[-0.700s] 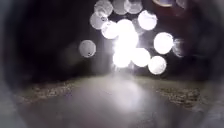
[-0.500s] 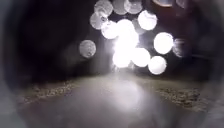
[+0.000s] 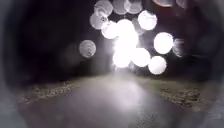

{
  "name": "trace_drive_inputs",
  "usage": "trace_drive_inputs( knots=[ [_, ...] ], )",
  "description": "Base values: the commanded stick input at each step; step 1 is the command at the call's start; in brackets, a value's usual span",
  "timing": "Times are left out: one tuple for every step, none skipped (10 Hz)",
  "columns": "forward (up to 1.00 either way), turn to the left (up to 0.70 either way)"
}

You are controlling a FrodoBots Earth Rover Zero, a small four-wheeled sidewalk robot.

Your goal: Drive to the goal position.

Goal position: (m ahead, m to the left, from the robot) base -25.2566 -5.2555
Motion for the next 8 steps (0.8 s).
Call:
trace_drive_inputs(
  knots=[
    [0.0, -0.45],
    [0.0, -0.45],
    [0.0, -0.45],
    [0.0, -0.45],
    [0.0, -0.45],
    [0.0, -0.45],
    [0.0, -0.45],
    [0.0, -0.45]
  ],
)
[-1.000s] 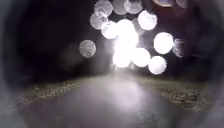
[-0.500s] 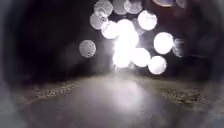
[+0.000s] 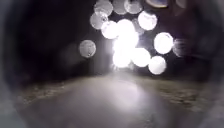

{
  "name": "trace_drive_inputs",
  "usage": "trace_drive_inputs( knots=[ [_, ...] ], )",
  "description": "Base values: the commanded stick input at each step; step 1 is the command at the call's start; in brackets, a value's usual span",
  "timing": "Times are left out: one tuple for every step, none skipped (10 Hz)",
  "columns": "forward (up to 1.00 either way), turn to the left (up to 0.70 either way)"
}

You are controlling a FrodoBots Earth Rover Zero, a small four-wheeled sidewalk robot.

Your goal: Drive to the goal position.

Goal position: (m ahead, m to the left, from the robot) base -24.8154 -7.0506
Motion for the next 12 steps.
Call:
trace_drive_inputs(
  knots=[
    [0.0, -0.45],
    [0.0, -0.45],
    [0.0, -0.45],
    [0.0, -0.45],
    [0.0, -0.45],
    [0.0, -0.45],
    [0.0, -0.45],
    [0.0, -0.45],
    [0.0, -0.45],
    [0.0, -0.45],
    [0.0, -0.45],
    [0.0, -0.45]
  ],
)
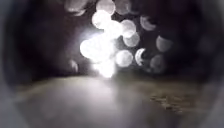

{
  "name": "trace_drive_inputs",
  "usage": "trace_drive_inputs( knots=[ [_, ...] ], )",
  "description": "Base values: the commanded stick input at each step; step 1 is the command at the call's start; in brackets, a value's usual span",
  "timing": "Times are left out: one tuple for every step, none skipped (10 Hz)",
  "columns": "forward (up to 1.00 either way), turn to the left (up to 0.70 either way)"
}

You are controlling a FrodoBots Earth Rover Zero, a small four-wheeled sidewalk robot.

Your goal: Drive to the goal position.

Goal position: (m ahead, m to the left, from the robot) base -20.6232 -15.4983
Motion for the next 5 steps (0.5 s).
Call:
trace_drive_inputs(
  knots=[
    [0.0, -0.45],
    [0.0, -0.45],
    [0.0, -0.45],
    [0.0, -0.45],
    [0.0, -0.45]
  ],
)
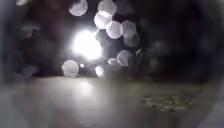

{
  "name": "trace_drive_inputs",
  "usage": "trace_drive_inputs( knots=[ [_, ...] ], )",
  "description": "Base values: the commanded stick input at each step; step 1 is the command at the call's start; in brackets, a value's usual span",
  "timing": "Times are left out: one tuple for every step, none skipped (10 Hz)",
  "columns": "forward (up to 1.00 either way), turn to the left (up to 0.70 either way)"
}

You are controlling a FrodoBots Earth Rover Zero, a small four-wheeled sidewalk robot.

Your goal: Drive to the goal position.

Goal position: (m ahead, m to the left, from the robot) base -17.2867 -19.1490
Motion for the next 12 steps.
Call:
trace_drive_inputs(
  knots=[
    [0.0, -0.45],
    [0.0, -0.45],
    [0.0, -0.45],
    [0.0, -0.45],
    [0.0, -0.45],
    [0.0, -0.45],
    [0.0, -0.45],
    [0.0, -0.45],
    [0.0, -0.45],
    [0.0, -0.45],
    [0.0, -0.45],
    [0.0, -0.45]
  ],
)
